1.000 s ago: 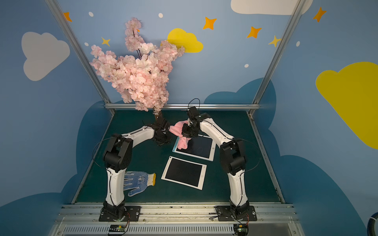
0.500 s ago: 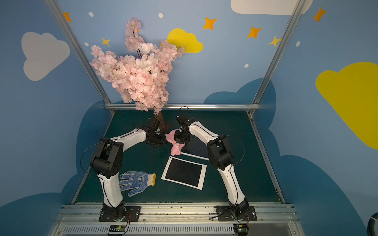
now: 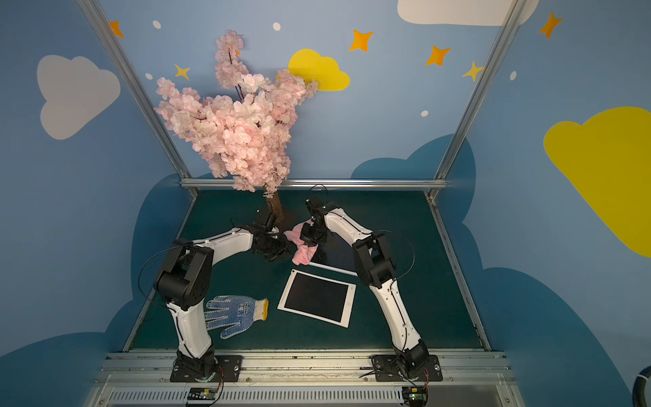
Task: Wipe the drawing tablet
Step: Wipe the dirt from the drawing tablet.
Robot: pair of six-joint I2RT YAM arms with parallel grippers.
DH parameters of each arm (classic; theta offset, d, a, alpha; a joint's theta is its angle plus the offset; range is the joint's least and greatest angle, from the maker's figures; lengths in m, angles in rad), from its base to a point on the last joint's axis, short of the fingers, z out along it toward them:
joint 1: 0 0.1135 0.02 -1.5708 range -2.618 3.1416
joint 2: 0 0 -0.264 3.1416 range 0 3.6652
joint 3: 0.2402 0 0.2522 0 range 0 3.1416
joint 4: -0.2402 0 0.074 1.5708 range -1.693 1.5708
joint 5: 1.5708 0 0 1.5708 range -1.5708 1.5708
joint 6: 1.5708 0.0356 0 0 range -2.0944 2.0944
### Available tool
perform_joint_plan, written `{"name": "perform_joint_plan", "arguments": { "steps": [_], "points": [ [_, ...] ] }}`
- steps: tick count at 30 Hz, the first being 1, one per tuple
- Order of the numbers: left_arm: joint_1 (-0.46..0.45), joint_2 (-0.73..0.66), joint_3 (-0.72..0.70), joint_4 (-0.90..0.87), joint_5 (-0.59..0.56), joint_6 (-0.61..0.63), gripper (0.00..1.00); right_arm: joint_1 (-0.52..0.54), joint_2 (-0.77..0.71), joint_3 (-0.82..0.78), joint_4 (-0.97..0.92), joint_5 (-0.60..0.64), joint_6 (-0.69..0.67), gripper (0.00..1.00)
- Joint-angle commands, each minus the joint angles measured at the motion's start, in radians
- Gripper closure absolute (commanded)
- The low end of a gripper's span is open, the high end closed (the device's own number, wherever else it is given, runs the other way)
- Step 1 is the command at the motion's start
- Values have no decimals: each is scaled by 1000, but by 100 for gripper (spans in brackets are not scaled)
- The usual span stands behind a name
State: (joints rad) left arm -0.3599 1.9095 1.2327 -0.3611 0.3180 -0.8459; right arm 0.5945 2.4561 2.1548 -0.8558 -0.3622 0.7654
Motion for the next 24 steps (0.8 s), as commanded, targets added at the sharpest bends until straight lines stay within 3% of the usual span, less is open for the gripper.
{"name": "perform_joint_plan", "arguments": {
  "steps": [1,9,14,24],
  "points": [
    [-22,-90,-39,17,12,-40,93,-22,38,61,-15,0,18,100],
    [-30,-115,-84,16,7,-59,93,-77,129,178,-19,-10,68,100],
    [-11,-86,-51,10,11,-44,93,-41,187,312,-157,-6,19,100],
    [42,3,70,-7,32,-24,93,80,-48,-94,-58,-4,17,100]
  ]
}}
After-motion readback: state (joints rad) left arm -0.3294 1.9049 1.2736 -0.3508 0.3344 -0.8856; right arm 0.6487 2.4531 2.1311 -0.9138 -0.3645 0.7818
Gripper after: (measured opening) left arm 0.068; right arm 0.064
